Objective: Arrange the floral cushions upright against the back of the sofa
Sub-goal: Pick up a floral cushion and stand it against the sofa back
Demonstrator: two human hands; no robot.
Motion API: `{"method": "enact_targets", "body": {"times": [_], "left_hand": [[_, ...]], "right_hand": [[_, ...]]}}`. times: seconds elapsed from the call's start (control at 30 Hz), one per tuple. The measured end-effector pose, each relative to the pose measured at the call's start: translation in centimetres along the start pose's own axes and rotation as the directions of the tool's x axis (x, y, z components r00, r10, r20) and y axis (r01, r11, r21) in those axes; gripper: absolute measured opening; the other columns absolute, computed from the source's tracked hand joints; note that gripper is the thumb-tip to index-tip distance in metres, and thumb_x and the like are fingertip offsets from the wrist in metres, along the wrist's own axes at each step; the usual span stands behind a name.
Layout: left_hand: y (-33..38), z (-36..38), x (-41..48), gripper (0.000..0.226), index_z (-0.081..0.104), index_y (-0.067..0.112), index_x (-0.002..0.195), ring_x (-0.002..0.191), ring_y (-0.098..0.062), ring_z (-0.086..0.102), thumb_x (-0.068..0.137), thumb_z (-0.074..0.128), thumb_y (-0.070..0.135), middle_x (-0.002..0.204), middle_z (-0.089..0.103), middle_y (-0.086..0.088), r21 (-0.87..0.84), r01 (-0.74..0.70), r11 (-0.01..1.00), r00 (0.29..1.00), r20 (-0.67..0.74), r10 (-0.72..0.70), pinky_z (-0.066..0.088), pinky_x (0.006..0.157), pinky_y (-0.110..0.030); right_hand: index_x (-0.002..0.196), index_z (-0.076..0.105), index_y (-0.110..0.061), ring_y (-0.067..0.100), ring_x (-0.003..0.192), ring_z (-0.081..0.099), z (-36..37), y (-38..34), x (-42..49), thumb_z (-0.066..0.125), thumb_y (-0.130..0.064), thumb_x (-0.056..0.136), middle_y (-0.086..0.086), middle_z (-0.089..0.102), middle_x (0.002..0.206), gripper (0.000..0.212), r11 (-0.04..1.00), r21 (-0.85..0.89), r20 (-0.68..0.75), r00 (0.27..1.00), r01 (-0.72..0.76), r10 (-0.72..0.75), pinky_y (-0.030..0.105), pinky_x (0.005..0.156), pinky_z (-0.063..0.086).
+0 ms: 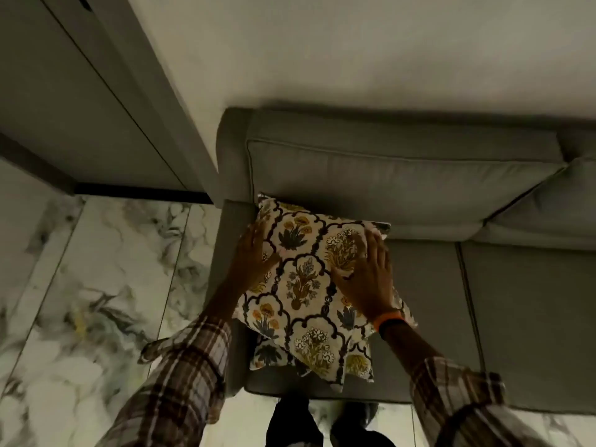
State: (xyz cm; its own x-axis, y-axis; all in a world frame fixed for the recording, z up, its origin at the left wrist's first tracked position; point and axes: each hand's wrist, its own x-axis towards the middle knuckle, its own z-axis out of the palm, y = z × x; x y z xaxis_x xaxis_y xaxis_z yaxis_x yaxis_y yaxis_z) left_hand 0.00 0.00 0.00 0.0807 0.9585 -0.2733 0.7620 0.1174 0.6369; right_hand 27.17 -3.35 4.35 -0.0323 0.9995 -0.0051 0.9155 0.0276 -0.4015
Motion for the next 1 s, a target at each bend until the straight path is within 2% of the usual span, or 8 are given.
{"method": "enact_targets", "body": {"times": [0.1, 0.17, 0.33, 0.47, 0.57, 0.7, 0.8, 1.0], "left_hand": [[-2.8, 1.9, 2.0, 0.095, 0.017, 0.02, 0.161, 0.15, -0.036, 0.029, 0.09, 0.067, 0.056, 0.167, 0.016, -0.013, -0.318, 0.247, 0.915, 0.968, 0.032, -0.25, 0.036, 0.12, -0.052], [-5.8, 4.1, 3.2, 0.108, 0.024, 0.027, 0.159, 0.146, -0.034, 0.038, 0.075, 0.067, 0.08, 0.164, 0.03, -0.013, -0.463, 0.357, 0.812, 0.93, 0.098, -0.353, 0.04, 0.117, -0.054], [-0.5, 3.7, 2.8, 0.112, 0.026, 0.025, 0.159, 0.146, -0.033, 0.04, 0.071, 0.076, 0.074, 0.162, 0.037, -0.012, -0.533, 0.444, 0.72, 0.886, 0.142, -0.441, 0.036, 0.121, -0.052], [5.6, 3.5, 2.2, 0.088, 0.028, 0.028, 0.158, 0.144, -0.031, 0.043, 0.087, 0.079, 0.034, 0.161, 0.04, -0.01, -0.514, 0.335, 0.79, 0.924, 0.014, -0.383, 0.039, 0.116, -0.044], [11.2, 5.9, 0.8, 0.111, 0.021, 0.035, 0.159, 0.145, -0.027, 0.039, 0.072, 0.088, 0.05, 0.163, 0.034, -0.006, -0.5, 0.281, 0.819, 0.948, 0.012, -0.318, 0.038, 0.114, -0.044], [20.5, 14.1, -0.5, 0.13, 0.008, 0.039, 0.157, 0.144, -0.01, 0.032, 0.056, 0.085, 0.07, 0.161, 0.026, 0.009, -0.52, 0.136, 0.844, 0.978, -0.065, -0.197, 0.035, 0.118, -0.037], [28.4, 23.5, 0.1, 0.155, 0.004, 0.032, 0.158, 0.142, -0.002, 0.031, 0.034, 0.078, 0.088, 0.152, 0.024, 0.018, -0.575, 0.162, 0.802, 0.97, -0.058, -0.237, 0.032, 0.114, -0.023], [42.5, 43.6, 5.6, 0.097, 0.044, 0.037, 0.136, 0.14, -0.026, 0.05, 0.056, 0.097, 0.043, 0.142, 0.055, 0.003, -0.644, 0.262, 0.718, 0.962, 0.114, -0.249, 0.045, 0.113, -0.048]], "right_hand": [[0.168, 0.03, -0.017, 0.039, 0.165, 0.019, 3.0, 0.9, -1.7, 0.057, -0.076, 0.087, 0.018, 0.018, 0.179, 0.104, 0.941, 0.198, 0.061, 0.961, -0.275, 0.269, 0.06, 0.129, 0.031], [0.169, 0.025, -0.029, 0.031, 0.163, 0.022, 5.0, 1.5, -2.8, 0.074, -0.058, 0.093, 0.008, 0.016, 0.179, 0.096, 0.806, 0.424, 0.151, 0.91, -0.413, 0.387, 0.053, 0.125, 0.036], [0.171, 0.017, -0.022, -0.033, 0.128, 0.043, 6.3, 4.7, -2.1, 0.072, -0.013, 0.103, -0.03, 0.037, 0.152, 0.088, 0.484, 0.747, 0.245, 0.866, -0.456, 0.436, 0.009, 0.117, 0.038], [0.167, 0.03, -0.037, 0.013, 0.142, 0.057, 3.1, 10.0, -1.1, 0.076, -0.044, 0.094, -0.013, 0.051, 0.16, 0.087, 0.34, 0.822, 0.274, 0.841, -0.457, 0.467, 0.052, 0.124, 0.045], [0.17, 0.025, -0.032, -0.005, 0.139, 0.055, -0.3, 15.4, -1.1, 0.073, -0.037, 0.099, -0.022, 0.047, 0.157, 0.085, 0.334, 0.862, 0.207, 0.866, -0.382, 0.455, 0.048, 0.125, 0.044], [0.172, 0.017, -0.03, 0.022, 0.155, 0.045, -5.3, 26.1, -1.4, 0.074, -0.056, 0.085, 0.0, 0.035, 0.174, 0.108, 0.246, 0.899, 0.201, 0.84, -0.363, 0.505, 0.052, 0.126, 0.041], [0.164, 0.035, -0.034, 0.027, 0.143, 0.061, -8.7, 36.8, -1.3, 0.081, -0.063, 0.081, 0.002, 0.056, 0.16, 0.1, 0.166, 0.921, 0.219, 0.819, -0.353, 0.53, 0.055, 0.116, 0.053], [0.149, 0.044, -0.049, 0.021, 0.12, 0.075, -16.4, 61.2, 0.0, 0.07, -0.064, 0.087, -0.008, 0.069, 0.139, 0.069, 0.165, 0.93, 0.19, 0.812, -0.33, 0.552, 0.044, 0.095, 0.066]]}}
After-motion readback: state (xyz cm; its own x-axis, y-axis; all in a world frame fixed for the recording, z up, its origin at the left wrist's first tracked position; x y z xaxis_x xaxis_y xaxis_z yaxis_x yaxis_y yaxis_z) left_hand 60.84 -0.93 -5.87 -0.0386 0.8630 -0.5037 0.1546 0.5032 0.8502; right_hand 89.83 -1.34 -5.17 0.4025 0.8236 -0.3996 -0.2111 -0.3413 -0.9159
